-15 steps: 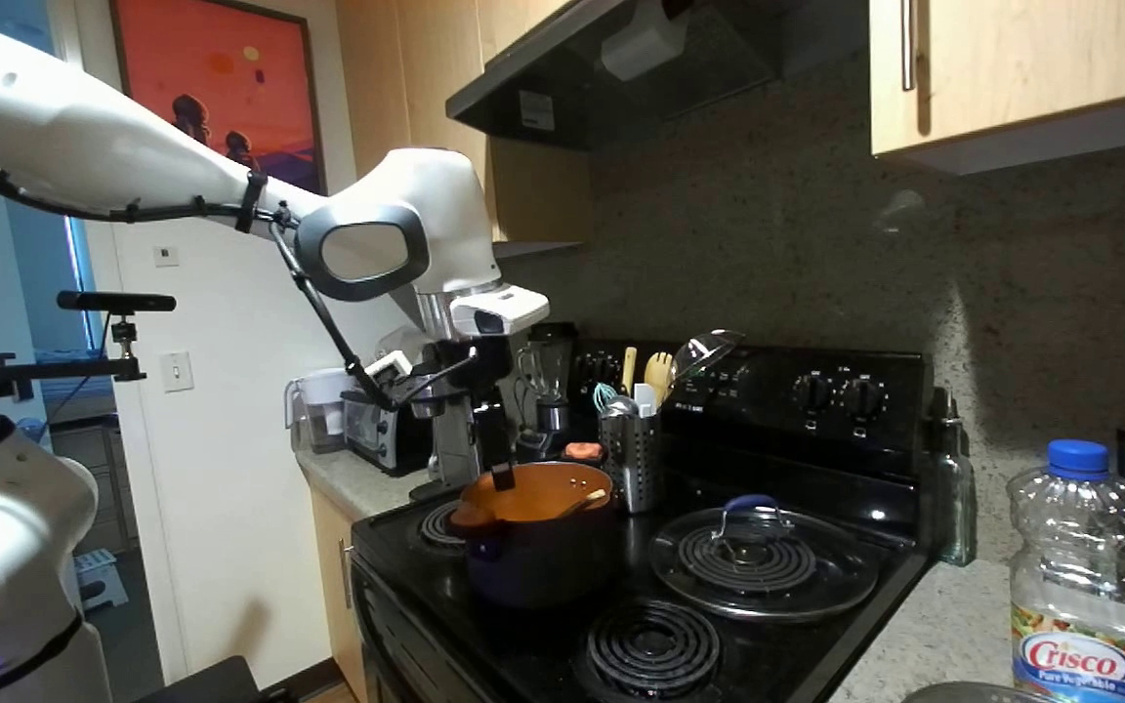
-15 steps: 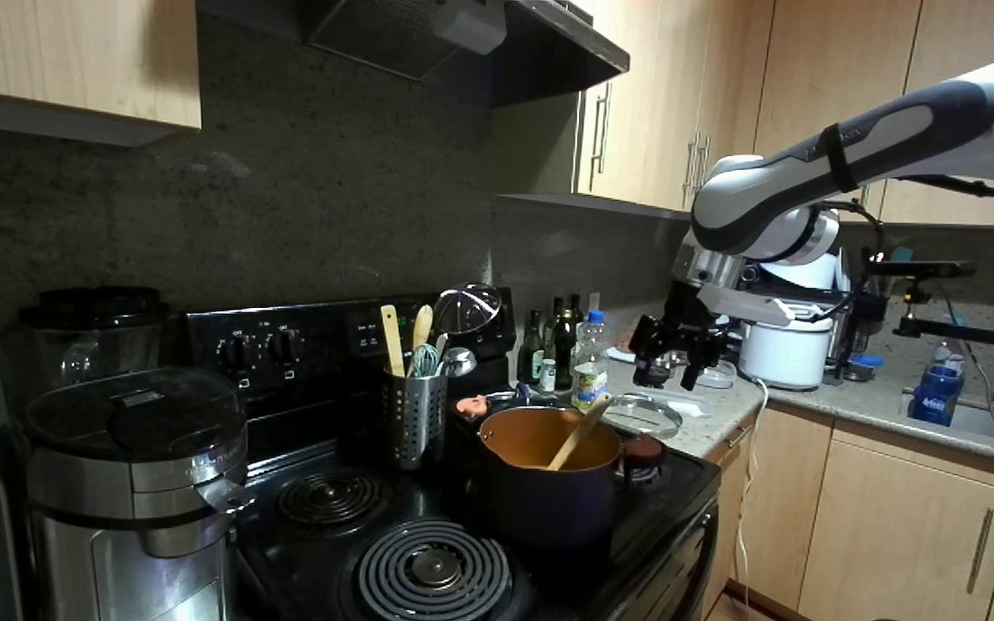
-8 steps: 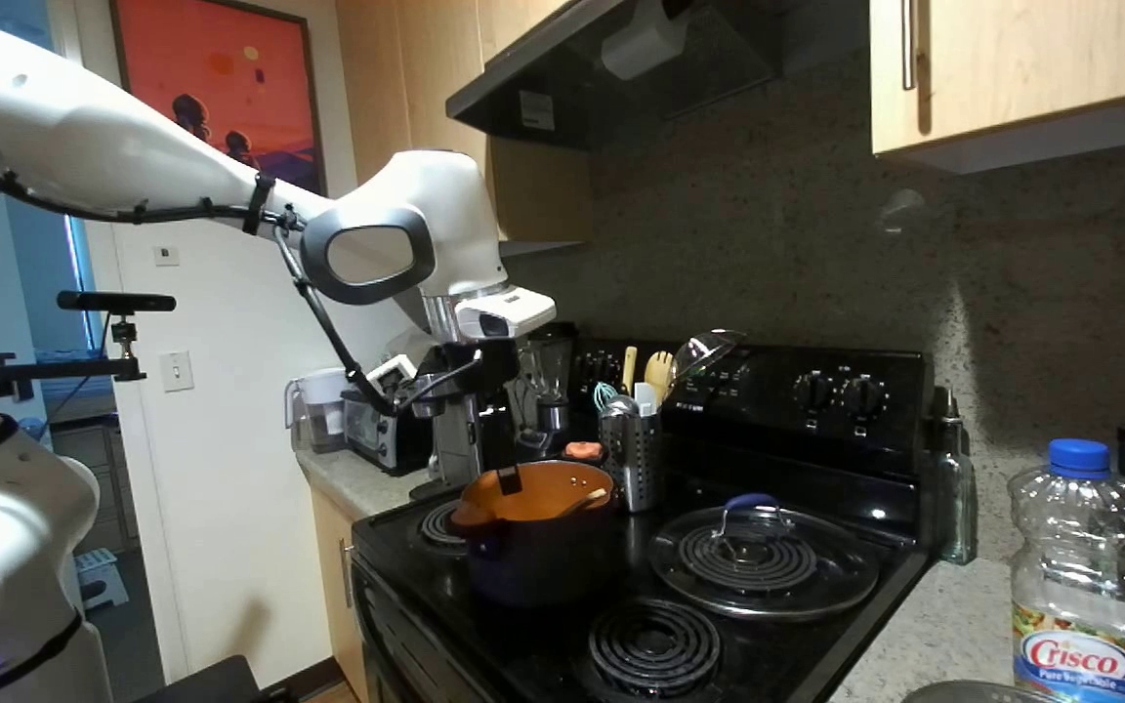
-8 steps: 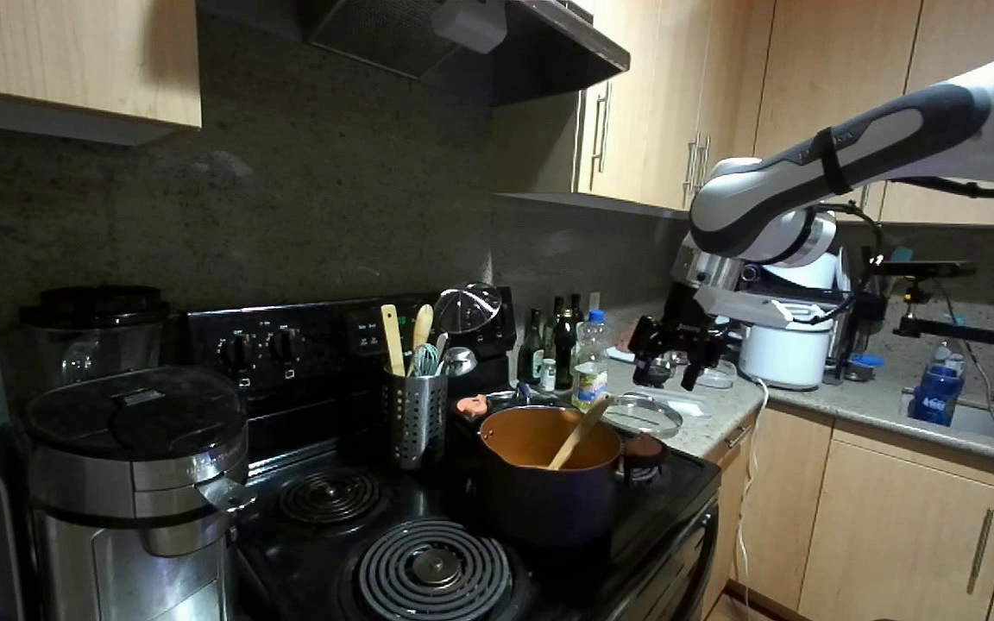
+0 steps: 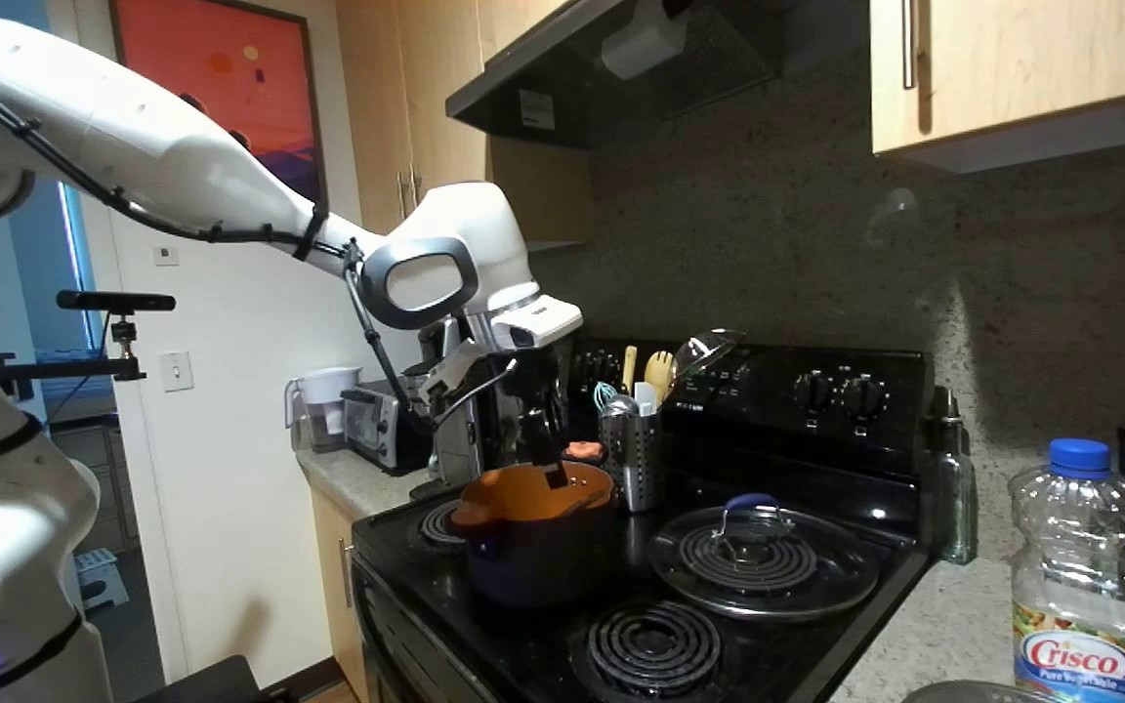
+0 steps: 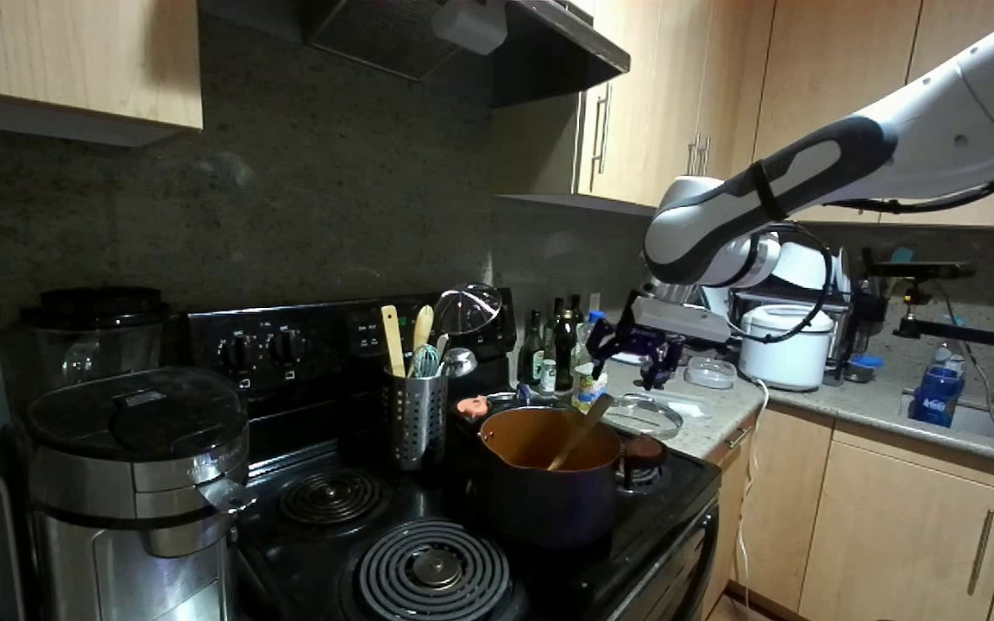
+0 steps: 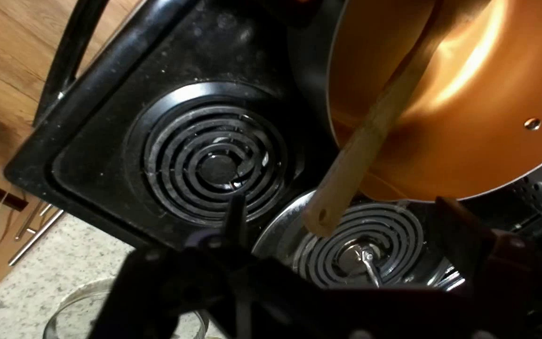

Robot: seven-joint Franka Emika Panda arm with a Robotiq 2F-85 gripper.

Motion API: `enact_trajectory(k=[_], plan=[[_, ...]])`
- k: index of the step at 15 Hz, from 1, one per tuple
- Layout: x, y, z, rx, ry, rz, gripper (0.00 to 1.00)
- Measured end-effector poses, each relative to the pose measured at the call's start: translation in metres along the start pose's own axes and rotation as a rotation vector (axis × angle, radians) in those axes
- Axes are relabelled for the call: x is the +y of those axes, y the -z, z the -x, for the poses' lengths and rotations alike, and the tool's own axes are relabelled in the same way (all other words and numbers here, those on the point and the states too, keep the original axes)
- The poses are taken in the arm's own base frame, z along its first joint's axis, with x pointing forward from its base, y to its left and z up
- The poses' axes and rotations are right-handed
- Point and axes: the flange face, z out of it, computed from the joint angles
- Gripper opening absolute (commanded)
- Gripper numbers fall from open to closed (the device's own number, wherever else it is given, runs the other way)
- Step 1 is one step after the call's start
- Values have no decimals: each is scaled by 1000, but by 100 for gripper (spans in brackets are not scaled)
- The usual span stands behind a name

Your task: Use the wooden spoon to stir in the pot

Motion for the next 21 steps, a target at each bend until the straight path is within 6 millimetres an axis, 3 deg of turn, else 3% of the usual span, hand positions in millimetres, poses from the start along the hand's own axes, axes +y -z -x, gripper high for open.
enact_trajectory(k=[4,11,13,21], plan=[[-21,-21,-10,14,-29,49,100],[-15,-36,-14,4,-39,92,100],[-14,-36,-14,4,-36,94,72],[-14,-37,-14,11,-8,103,12]])
